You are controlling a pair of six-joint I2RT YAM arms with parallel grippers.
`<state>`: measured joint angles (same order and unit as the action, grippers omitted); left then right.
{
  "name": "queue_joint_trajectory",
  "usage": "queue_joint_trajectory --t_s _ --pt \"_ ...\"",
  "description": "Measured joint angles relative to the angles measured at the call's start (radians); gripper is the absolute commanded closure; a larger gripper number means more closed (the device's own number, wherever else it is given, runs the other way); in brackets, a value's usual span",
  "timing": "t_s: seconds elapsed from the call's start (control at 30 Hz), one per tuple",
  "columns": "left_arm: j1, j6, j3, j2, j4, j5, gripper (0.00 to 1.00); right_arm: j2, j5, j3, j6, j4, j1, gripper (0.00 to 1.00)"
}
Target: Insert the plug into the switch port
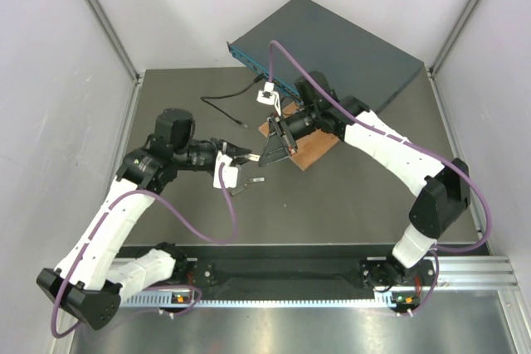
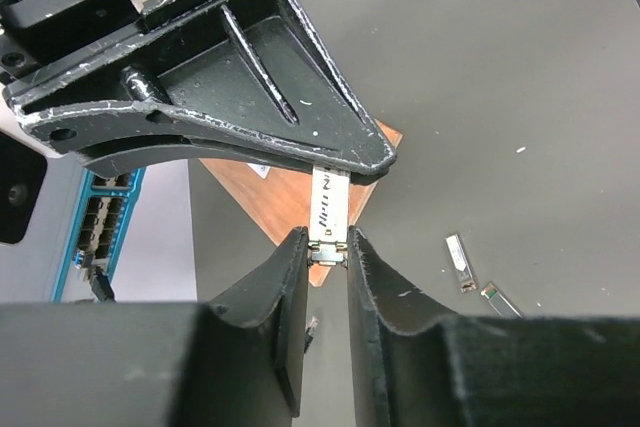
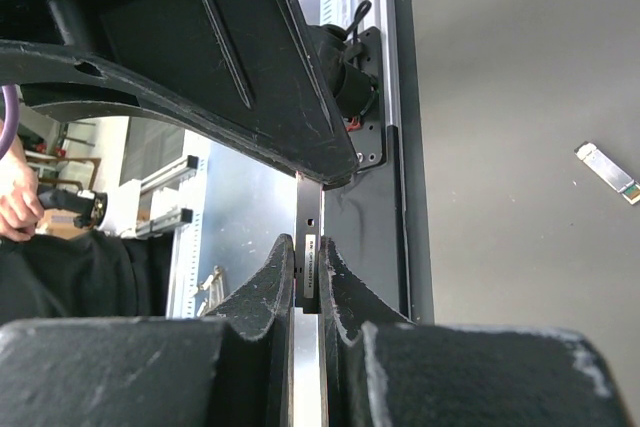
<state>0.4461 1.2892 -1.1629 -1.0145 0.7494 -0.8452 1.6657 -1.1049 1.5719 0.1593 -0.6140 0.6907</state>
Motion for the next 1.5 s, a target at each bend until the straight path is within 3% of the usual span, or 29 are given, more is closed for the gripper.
queue_joint_trajectory --t_s 0.1,0.13,0.2,0.23,0.37,0.63,0.83,0.9,1.17,1.33,1.5 --pt "0.001 0.003 0.0 -0.003 0.003 0.0 0.92 0.0 0.004 0.0 0.0 -0.003 0.0 1.0" --pt "0.001 0.002 0.0 -0.005 0.004 0.0 0.98 0.0 0.005 0.0 0.0 -0.005 0.0 0.88" --pt "0.002 -0.008 0.0 -0.006 0.003 0.0 1.0 0.0 0.01 0.0 0.001 -0.008 0.0 0.65" --pt "0.002 -0.033 0.0 -0.007 0.003 0.003 1.0 0.0 0.01 0.0 0.0 -0.008 -0.002 0.46" --pt "0.002 -0.187 0.004 -0.011 -0.032 0.027 1.0 0.0 0.032 0.029 -0.025 -0.032 -0.011 0.24" --pt "0.002 -0.765 0.106 -0.003 -0.257 0.181 1.0 -0.146 0.165 0.066 -0.046 -0.032 -0.114 0.12" --pt "-0.007 -1.063 0.095 -0.091 -0.391 0.34 1.0 -0.391 0.229 -0.02 0.067 0.063 -0.337 0.05" --pt "-0.008 -1.111 0.071 -0.141 -0.409 0.375 1.0 -0.45 0.241 -0.064 0.12 0.091 -0.447 0.0" --pt "-0.013 -1.188 -0.081 -0.306 -0.411 0.464 1.0 -0.55 0.251 -0.28 0.298 0.116 -0.808 0.0" --pt "-0.021 -1.202 -0.158 -0.352 -0.384 0.472 1.0 -0.602 0.237 -0.361 0.332 0.129 -0.903 0.0" --pt "-0.034 -1.212 -0.169 -0.375 -0.37 0.469 1.0 -0.586 0.212 -0.463 0.343 0.13 -0.923 0.0"
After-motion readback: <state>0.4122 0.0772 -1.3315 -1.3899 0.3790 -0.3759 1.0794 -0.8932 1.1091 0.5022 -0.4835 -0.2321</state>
